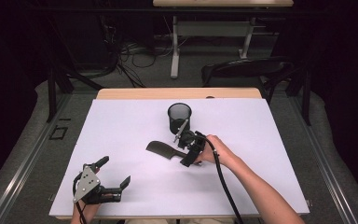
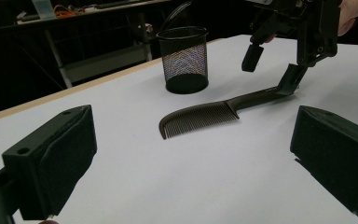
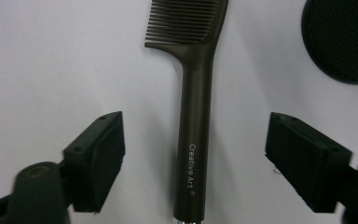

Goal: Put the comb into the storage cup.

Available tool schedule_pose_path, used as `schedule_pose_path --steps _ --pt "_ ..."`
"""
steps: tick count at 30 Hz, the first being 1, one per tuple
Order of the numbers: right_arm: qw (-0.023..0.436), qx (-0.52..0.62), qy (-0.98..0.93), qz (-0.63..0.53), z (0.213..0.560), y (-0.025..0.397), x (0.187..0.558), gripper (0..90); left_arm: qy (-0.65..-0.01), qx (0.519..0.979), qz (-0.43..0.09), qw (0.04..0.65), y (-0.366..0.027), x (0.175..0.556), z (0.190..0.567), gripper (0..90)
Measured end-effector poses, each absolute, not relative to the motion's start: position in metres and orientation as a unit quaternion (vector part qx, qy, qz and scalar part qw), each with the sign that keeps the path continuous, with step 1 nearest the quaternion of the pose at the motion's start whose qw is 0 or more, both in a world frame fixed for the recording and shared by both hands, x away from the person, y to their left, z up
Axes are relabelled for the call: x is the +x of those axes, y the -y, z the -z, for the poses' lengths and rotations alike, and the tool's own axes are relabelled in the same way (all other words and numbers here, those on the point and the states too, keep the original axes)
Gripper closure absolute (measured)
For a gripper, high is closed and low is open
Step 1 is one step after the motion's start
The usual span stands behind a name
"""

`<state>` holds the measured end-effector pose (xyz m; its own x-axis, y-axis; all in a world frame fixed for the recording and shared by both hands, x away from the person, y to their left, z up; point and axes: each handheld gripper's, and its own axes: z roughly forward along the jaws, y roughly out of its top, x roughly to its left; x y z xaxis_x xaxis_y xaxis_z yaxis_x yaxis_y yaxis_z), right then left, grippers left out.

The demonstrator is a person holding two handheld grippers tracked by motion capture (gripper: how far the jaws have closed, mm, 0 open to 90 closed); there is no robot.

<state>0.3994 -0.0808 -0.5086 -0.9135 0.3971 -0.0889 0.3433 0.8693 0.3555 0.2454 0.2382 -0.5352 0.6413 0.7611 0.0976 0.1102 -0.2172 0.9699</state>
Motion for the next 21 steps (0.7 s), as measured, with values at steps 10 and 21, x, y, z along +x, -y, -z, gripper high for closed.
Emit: schedule_pose_path --steps 10,21 --pt "0.067 0.211 -0.964 -0.146 0.5113 0.0837 0.3991 45.7 -0.301 0.722 -0.298 0.548 -0.2386 0.2452 0.5349 0.4" --pt "0.065 0.222 -0.963 -0.138 0.5185 0.0864 0.3996 52.9 -0.302 0.722 -0.297 0.548 -0.2381 0.2451 0.5351 0.4"
